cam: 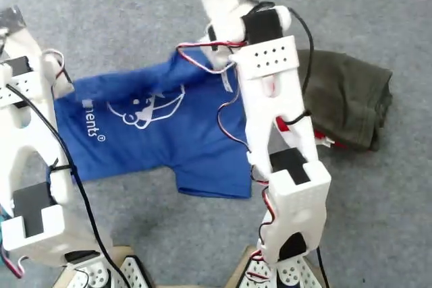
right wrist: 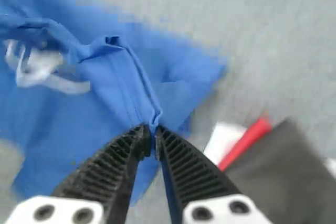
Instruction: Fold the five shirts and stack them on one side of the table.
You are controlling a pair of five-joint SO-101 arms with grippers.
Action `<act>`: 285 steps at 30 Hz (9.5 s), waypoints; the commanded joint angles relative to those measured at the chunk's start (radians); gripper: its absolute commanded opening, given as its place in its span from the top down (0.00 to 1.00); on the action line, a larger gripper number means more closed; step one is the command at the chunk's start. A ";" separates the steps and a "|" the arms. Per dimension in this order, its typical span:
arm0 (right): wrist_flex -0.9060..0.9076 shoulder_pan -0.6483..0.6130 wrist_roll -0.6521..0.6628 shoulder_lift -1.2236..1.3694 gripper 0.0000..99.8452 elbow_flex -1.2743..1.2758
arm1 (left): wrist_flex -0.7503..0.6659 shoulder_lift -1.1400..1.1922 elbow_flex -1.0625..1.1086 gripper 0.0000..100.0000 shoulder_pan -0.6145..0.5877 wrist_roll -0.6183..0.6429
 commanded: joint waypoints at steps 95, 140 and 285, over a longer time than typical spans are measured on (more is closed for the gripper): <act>-0.597 -0.264 -0.359 -0.496 0.99 1.457 | 0.141 -0.008 0.116 0.97 -0.179 0.054; -0.701 -0.135 -0.028 -0.720 0.99 1.923 | 0.012 0.109 -0.030 0.97 0.005 0.195; -0.583 -0.342 0.482 -1.009 0.77 1.874 | 0.020 -0.331 0.483 0.97 -0.243 -0.061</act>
